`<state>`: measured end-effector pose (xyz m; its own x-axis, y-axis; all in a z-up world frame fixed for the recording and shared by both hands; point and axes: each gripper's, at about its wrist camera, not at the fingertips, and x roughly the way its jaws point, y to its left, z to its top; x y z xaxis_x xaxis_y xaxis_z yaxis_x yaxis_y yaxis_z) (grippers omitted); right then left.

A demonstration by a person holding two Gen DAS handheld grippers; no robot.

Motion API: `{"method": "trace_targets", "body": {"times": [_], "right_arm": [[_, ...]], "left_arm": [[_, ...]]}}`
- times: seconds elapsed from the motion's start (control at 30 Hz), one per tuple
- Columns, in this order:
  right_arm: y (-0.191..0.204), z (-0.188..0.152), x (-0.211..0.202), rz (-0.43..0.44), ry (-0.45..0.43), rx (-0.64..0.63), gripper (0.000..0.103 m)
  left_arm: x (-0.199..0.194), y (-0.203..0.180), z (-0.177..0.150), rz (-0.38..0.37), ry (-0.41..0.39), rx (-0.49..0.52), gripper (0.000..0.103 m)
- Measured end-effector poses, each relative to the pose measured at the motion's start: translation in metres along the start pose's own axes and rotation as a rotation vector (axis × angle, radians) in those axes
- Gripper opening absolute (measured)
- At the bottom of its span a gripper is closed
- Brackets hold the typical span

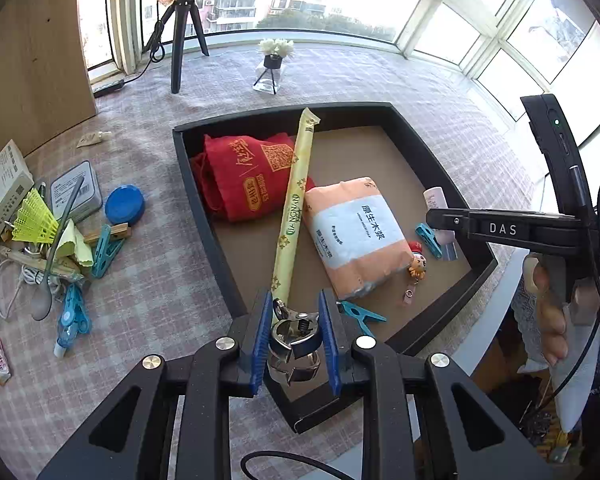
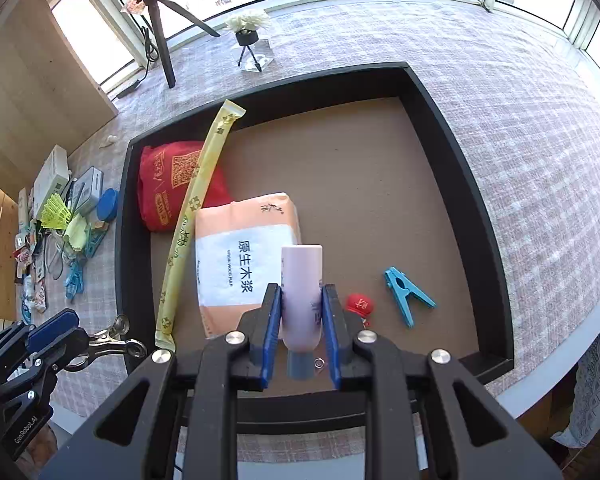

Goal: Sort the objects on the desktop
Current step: 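Carry the clip and pink bottle into the black tray and open both grippers, then grasp the clear plastic bag with the left gripper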

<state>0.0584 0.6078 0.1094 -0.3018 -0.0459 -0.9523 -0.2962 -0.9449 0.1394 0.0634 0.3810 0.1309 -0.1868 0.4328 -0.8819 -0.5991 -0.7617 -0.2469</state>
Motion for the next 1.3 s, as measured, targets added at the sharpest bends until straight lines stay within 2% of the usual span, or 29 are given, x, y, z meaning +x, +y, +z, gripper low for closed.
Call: {"method": "trace_targets", "body": {"times": [0.07,0.13,0.23,0.37,0.53,0.73,0.93,1.2,1.23,1.3], "right_arm": [[-0.012,-0.002,0.000,-0.018,-0.004,0.000,0.020],[-0.017,-0.003,-0.003,-0.029,-0.018,-0.014,0.024],[-0.016,-0.007,-0.010,-0.034,-0.048,-0.047,0.033],[0.003,-0.007,-0.015,-0.003,-0.070,-0.103,0.041],[0.042,-0.009,-0.010,0.046,-0.074,-0.173,0.042],[0.096,-0.013,0.001,0.100,-0.040,-0.236,0.042],[0.154,-0.015,0.012,0.150,-0.003,-0.283,0.042],[0.260,-0.026,0.023,0.220,0.022,-0.411,0.043],[0.274,-0.028,0.025,0.226,0.026,-0.431,0.044],[0.304,-0.034,0.030,0.241,0.037,-0.476,0.057]], "left_arm": [[0.006,-0.012,0.002,0.007,0.008,0.012,0.023],[0.009,-0.017,0.003,0.012,0.008,0.016,0.032],[0.007,-0.016,0.002,0.020,-0.002,0.011,0.033],[0.003,0.002,-0.002,0.038,-0.007,-0.027,0.033],[-0.005,0.041,-0.015,0.087,-0.012,-0.088,0.033],[-0.019,0.115,-0.040,0.167,-0.006,-0.220,0.033],[-0.041,0.207,-0.072,0.275,-0.010,-0.387,0.033],[-0.079,0.332,-0.121,0.382,-0.035,-0.637,0.033],[-0.083,0.347,-0.127,0.388,-0.036,-0.671,0.033],[-0.088,0.372,-0.137,0.382,-0.037,-0.730,0.033]]}}
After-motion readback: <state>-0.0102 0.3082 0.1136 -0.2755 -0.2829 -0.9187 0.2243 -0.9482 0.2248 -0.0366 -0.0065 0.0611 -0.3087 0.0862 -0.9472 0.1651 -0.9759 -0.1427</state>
